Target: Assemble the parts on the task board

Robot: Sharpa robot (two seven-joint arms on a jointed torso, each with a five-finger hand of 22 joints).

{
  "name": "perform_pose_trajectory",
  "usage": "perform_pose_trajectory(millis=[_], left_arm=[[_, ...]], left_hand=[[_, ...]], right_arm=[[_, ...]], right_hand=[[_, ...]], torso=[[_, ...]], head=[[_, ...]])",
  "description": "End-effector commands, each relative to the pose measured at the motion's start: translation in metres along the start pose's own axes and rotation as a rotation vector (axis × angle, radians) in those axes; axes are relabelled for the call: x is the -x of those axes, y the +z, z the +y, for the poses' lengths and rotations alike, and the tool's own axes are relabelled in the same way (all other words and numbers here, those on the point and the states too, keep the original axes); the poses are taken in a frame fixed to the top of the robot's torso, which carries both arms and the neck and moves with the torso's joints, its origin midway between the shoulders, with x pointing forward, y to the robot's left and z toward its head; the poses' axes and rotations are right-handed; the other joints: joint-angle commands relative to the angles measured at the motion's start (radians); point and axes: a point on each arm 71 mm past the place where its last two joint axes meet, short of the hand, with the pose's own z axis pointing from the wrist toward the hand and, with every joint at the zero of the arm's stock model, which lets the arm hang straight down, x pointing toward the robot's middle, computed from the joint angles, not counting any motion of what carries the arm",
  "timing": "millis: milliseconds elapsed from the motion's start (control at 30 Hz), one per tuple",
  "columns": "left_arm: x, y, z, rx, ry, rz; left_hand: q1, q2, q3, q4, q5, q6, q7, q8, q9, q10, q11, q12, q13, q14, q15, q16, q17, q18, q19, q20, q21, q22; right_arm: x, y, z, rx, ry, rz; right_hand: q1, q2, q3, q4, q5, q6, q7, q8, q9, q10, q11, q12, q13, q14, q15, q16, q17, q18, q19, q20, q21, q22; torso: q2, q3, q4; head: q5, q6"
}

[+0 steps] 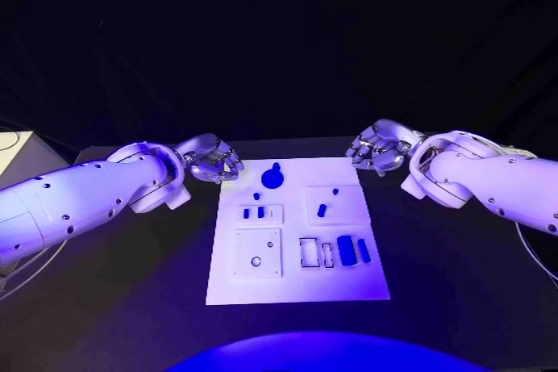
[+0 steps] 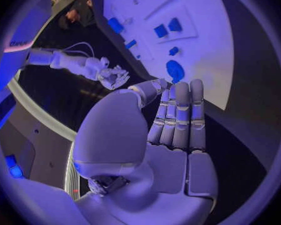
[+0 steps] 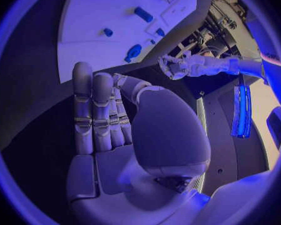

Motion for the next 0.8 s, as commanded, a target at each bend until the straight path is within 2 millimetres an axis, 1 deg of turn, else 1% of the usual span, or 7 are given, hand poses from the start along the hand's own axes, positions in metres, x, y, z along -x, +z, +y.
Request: perform_pose_trajectory(millis=[33, 200, 333, 467, 667, 733, 800], left_arm=[[0.002, -0.004, -0.013, -0.137, -0.428, -0.026], [0.004, -0.011, -0.017, -0.183, -0.608, -0.042], [0.004, -0.016, -0.02, -0.206, -0.664, -0.039], [0.003, -0.019, -0.022, -0.222, -0.683, -0.03], [0.002, -0.021, -0.025, -0.234, -0.681, -0.025], [0.002, -0.021, -0.025, -0.237, -0.671, -0.029], [0.002, -0.021, -0.026, -0.238, -0.666, -0.034]], left_hand=[[-0.003, 0.004, -0.013, 0.001, -0.001, 0.011, -0.005, 0.007, 0.003, 0.004, -0.001, 0.002, 0.001, -0.014, 0.0, -0.028, -0.012, 0.014, -0.013, -0.001, -0.017, -0.01], [-0.022, 0.002, -0.044, 0.015, -0.005, 0.01, -0.01, 0.009, 0.007, 0.022, 0.0, -0.043, -0.014, -0.056, 0.009, -0.152, -0.061, 0.013, -0.052, 0.009, -0.125, -0.077], [-0.035, -0.007, -0.024, 0.039, -0.007, -0.004, -0.002, 0.011, 0.016, 0.066, 0.017, -0.167, -0.053, -0.075, 0.04, -0.448, -0.169, 0.006, -0.126, 0.055, -0.343, -0.217], [-0.027, -0.027, 0.0, 0.045, -0.007, -0.018, -0.004, 0.013, 0.028, 0.111, 0.024, -0.295, -0.054, -0.073, 0.066, -0.674, -0.208, 0.015, -0.115, 0.102, -0.545, -0.374], [-0.028, -0.028, -0.007, 0.05, -0.005, -0.042, 0.0, -0.008, 0.023, 0.107, 0.05, -0.382, -0.055, -0.16, 0.102, -0.83, -0.258, 0.013, -0.084, 0.121, -0.656, -0.47], [-0.026, -0.025, -0.017, 0.049, -0.006, -0.043, -0.001, -0.014, 0.019, 0.115, 0.048, -0.403, -0.053, -0.113, 0.095, -0.84, -0.26, 0.015, -0.034, 0.112, -0.671, -0.493], [-0.021, -0.019, -0.036, 0.044, -0.006, -0.037, 0.002, -0.017, 0.016, 0.123, 0.038, -0.416, -0.053, -0.005, 0.069, -0.808, -0.237, 0.016, 0.047, 0.082, -0.647, -0.491]], right_arm=[[-0.01, -0.004, 0.003, 0.029, -0.215, 0.023], [-0.022, -0.006, 0.007, 0.052, -0.287, 0.028], [-0.03, -0.006, 0.011, 0.064, -0.332, 0.029], [-0.037, -0.004, 0.015, 0.07, -0.361, 0.03], [-0.046, -0.001, 0.019, 0.072, -0.379, 0.039], [-0.05, 0.001, 0.02, 0.074, -0.383, 0.047], [-0.054, 0.002, 0.021, 0.075, -0.387, 0.055]], right_hand=[[-0.015, -0.006, 0.015, -0.002, 0.002, 0.003, 0.005, -0.009, 0.003, 0.004, 0.001, -0.017, 0.0, 0.023, 0.0, 0.071, 0.052, -0.015, 0.005, 0.003, 0.063, 0.064], [-0.027, -0.015, 0.032, -0.002, 0.0, -0.007, 0.009, -0.019, 0.004, -0.017, 0.009, -0.044, -0.006, 0.012, 0.007, 0.107, 0.073, -0.018, 0.0, 0.009, 0.1, 0.104], [-0.034, -0.02, 0.04, -0.001, -0.003, -0.01, 0.009, -0.024, 0.006, -0.03, 0.011, -0.049, -0.008, 0.021, 0.011, 0.17, 0.118, -0.027, 0.013, 0.012, 0.158, 0.164], [-0.04, -0.025, 0.049, -0.001, -0.005, -0.01, 0.008, -0.027, 0.01, -0.033, 0.011, -0.048, -0.008, 0.031, 0.012, 0.24, 0.166, -0.037, 0.031, 0.015, 0.225, 0.231], [-0.046, -0.028, 0.05, 0.001, -0.008, -0.012, 0.008, -0.029, 0.012, -0.034, 0.012, -0.048, -0.008, 0.032, 0.013, 0.26, 0.178, -0.039, 0.034, 0.017, 0.242, 0.249], [-0.049, -0.03, 0.051, 0.002, -0.011, -0.013, 0.007, -0.03, 0.013, -0.035, 0.012, -0.048, -0.008, 0.033, 0.013, 0.275, 0.189, -0.042, 0.038, 0.017, 0.258, 0.266], [-0.05, -0.031, 0.052, 0.003, -0.013, -0.013, 0.007, -0.031, 0.013, -0.036, 0.012, -0.048, -0.008, 0.034, 0.013, 0.284, 0.195, -0.042, 0.039, 0.018, 0.263, 0.271]], torso=[[-0.001, -0.0024, 0.0009], [0.0, -0.0019, -0.001], [0.002, -0.0006, 0.0017], [0.001, 0.0, 0.0012], [0.001, -0.0005, 0.0004], [0.001, -0.0002, 0.0004], [0.002, 0.0003, 0.0007]], head=[[-0.01, 0.003], [-0.02, 0.01], [-0.023, 0.015], [-0.019, 0.015], [-0.021, 0.015], [-0.02, 0.014], [-0.021, 0.014]])
